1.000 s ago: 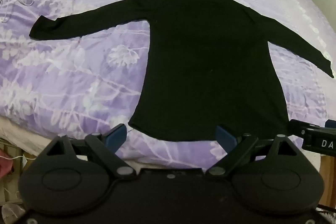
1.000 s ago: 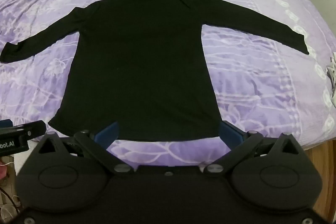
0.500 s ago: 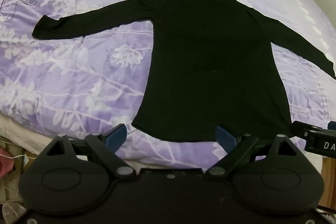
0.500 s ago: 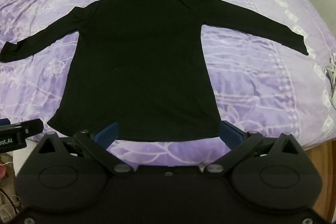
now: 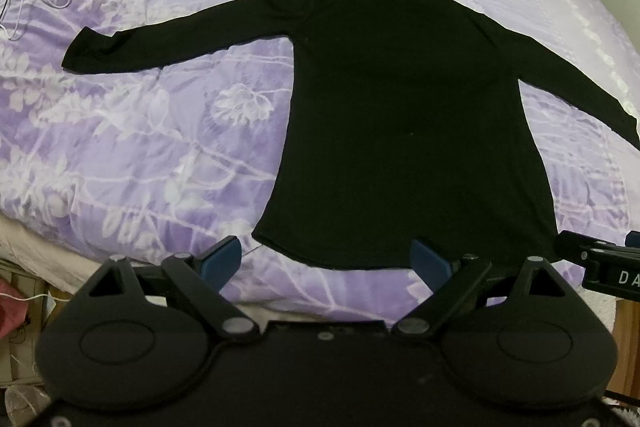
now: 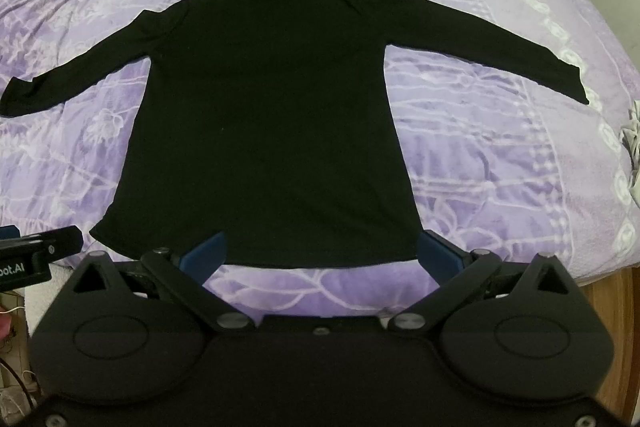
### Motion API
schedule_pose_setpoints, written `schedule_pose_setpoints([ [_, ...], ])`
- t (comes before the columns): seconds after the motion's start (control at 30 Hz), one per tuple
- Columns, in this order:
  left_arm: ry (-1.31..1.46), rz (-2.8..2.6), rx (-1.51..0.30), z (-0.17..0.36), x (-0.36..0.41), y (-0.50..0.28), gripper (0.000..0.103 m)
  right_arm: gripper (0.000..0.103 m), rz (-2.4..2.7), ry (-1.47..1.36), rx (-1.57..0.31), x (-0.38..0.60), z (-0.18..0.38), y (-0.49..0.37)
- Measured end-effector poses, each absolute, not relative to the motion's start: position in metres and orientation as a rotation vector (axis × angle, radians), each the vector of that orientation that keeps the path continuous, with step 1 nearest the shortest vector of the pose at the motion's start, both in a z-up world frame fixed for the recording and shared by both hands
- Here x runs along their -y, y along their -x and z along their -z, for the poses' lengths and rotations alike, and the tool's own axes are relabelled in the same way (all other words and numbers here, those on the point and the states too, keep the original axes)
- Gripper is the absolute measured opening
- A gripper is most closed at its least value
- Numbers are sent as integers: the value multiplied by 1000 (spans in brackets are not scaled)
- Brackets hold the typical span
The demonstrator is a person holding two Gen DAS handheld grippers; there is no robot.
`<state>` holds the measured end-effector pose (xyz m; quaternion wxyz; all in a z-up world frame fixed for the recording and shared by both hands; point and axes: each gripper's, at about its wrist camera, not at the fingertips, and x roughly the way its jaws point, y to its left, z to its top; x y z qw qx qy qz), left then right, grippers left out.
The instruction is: Fold small clothes
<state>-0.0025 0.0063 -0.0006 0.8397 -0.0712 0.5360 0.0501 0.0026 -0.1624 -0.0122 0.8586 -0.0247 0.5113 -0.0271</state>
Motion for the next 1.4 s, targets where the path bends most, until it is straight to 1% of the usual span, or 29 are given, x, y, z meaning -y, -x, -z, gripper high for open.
schedule_pose_setpoints([
  [1.4,145,-103,-1135,3,-6,0,94,98,57,55,-1081,162,14,-5],
])
